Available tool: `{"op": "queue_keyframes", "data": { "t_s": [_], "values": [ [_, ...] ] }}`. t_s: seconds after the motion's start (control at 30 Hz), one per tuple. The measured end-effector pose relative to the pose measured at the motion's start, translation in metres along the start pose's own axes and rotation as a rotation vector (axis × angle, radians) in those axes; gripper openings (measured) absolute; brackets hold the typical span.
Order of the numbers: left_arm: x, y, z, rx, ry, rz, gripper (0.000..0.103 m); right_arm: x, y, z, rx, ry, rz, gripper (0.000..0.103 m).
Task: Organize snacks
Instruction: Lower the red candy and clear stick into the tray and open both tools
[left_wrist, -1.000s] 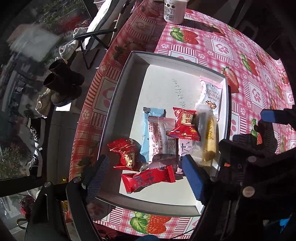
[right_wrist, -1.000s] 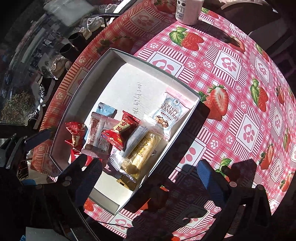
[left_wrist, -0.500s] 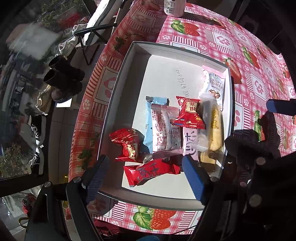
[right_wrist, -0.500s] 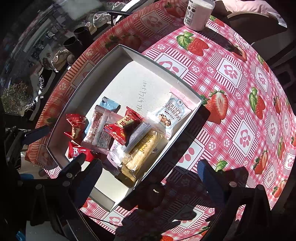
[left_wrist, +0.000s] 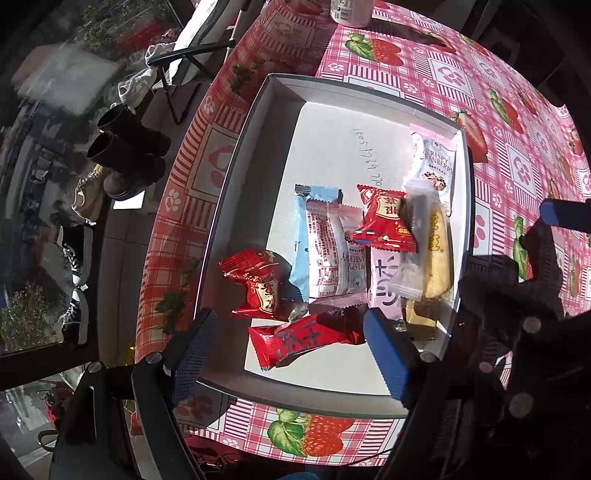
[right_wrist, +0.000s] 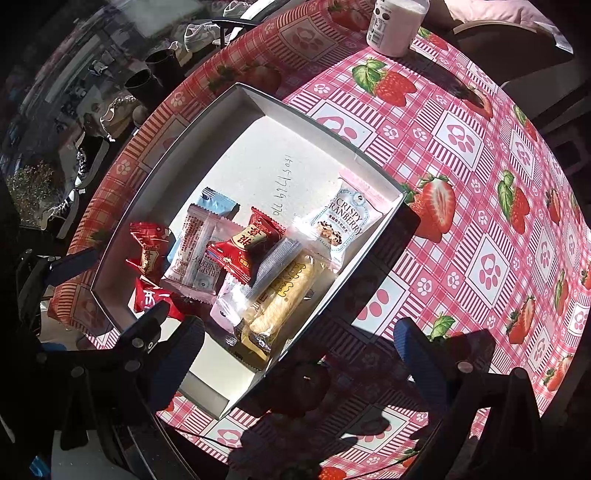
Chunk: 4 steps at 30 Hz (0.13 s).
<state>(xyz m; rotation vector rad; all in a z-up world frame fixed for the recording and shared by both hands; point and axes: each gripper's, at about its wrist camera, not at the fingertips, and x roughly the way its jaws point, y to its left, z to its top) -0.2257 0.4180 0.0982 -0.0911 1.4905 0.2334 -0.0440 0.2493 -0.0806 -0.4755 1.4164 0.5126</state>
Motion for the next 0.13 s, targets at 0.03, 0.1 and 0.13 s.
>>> {"op": "queue_keyframes", "data": {
  "t_s": [0.03, 0.1, 0.13],
  "values": [
    [-0.0018, 0.0002, -0.0008, 0.002, -0.016, -0.006, 0.084, 0.0000, 0.0000, 0.0000, 0.000, 0.000, 0.000, 0.103],
    [-0.0074, 0.0013, -0.0025, 0.004, -0.056, 0.000, 0.084, -0.0001, -0.0009, -0.0005, 0.004, -0.002, 0.004, 0.103],
    [-0.0087, 0.0019, -0.0022, 0.005, -0.061, -0.005, 0.084, 0.0002, -0.0011, -0.0009, 0.003, -0.002, 0.002, 0.103]
  ]
}}
